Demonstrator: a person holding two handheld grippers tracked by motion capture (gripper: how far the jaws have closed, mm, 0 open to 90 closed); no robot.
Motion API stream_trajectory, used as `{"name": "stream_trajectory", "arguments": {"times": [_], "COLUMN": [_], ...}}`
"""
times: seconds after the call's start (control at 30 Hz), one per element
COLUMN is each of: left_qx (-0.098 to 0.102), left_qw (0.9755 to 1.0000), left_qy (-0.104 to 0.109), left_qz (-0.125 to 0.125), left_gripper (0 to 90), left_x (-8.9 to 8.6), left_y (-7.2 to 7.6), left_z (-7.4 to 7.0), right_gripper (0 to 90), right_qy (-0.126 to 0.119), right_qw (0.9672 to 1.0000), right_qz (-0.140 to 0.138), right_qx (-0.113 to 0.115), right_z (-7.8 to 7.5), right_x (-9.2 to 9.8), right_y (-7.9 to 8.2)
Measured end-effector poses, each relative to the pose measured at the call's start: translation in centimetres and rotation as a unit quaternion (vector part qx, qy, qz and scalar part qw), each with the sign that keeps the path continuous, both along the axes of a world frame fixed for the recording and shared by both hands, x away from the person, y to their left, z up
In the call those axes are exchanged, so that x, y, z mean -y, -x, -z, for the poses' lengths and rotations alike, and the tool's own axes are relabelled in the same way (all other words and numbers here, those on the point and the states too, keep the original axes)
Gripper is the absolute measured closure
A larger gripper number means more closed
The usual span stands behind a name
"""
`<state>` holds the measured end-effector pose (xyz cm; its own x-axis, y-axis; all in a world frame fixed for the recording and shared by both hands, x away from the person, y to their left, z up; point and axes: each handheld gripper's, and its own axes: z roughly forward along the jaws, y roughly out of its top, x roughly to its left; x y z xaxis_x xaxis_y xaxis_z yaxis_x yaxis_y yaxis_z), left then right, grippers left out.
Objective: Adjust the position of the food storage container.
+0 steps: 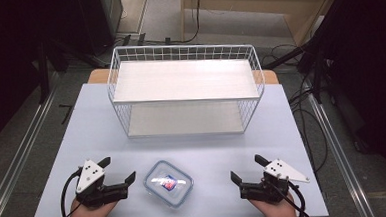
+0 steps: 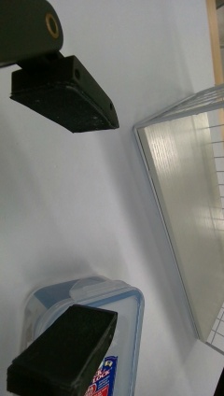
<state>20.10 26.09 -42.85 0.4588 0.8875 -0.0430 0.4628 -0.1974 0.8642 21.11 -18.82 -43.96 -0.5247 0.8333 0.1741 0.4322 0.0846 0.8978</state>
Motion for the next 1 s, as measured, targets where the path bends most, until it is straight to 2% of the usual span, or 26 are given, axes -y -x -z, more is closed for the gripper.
{"name": "stream_trajectory", "arguments": {"times": [0.17, 0.63, 0.73, 0.77, 0.8, 0.83, 0.87, 0.9, 0.97, 1.0], "left_qx": [-0.007, -0.007, -0.010, -0.012, -0.012, -0.022, -0.022, -0.042, -0.050, -0.061], "left_qw": [1.0000, 0.9999, 0.9999, 0.9998, 0.9996, 0.9990, 0.9990, 0.9979, 0.9977, 0.9976], "left_qy": [0.005, 0.007, 0.010, 0.013, 0.018, 0.026, 0.026, 0.034, 0.031, 0.014], "left_qz": [0.001, 0.001, 0.005, 0.007, 0.017, 0.029, 0.029, 0.034, 0.033, 0.031], "left_gripper": [8.1, 8.6, 14.8, 19.5, 36.0, 50.8, 58.3, 68.7, 80.6, 86.9], "left_x": [-0.1, -0.1, -0.2, -0.2, -0.3, -0.4, -0.4, -0.3, -0.1, 0.4], "left_y": [-0.1, -0.1, -0.1, 0.0, 0.0, 0.0, 0.0, -0.2, -0.2, -0.1], "left_z": [0.2, 0.2, 0.4, 0.5, 0.6, 0.7, 0.7, 1.2, 1.5, 2.2], "right_gripper": [2.1, 2.1, 2.2, 2.2, 2.2, 2.3, 2.4, 2.6, 2.7, 3.1], "right_qy": [-0.002, -0.005, -0.005, -0.006, -0.006, -0.006, -0.006, -0.007, -0.007, -0.008], "right_qw": [1.0000, 1.0000, 1.0000, 1.0000, 1.0000, 1.0000, 1.0000, 1.0000, 1.0000, 1.0000], "right_qz": [0.000, 0.000, 0.000, 0.000, 0.001, 0.000, 0.000, -0.001, -0.001, -0.002], "right_qx": [0.001, 0.001, 0.000, 0.000, 0.000, 0.000, 0.001, 0.002, 0.001, 0.000], "right_z": [0.0, 0.1, 0.1, 0.0, 0.0, 0.0, 0.0, 0.0, 0.0, -0.1], "right_x": [-0.1, -0.1, -0.1, -0.1, -0.1, -0.1, -0.2, -0.2, -0.2, -0.3], "right_y": [-0.1, -0.1, -0.1, -0.1, -0.1, -0.1, 0.0, 0.0, 0.0, 0.1]}}
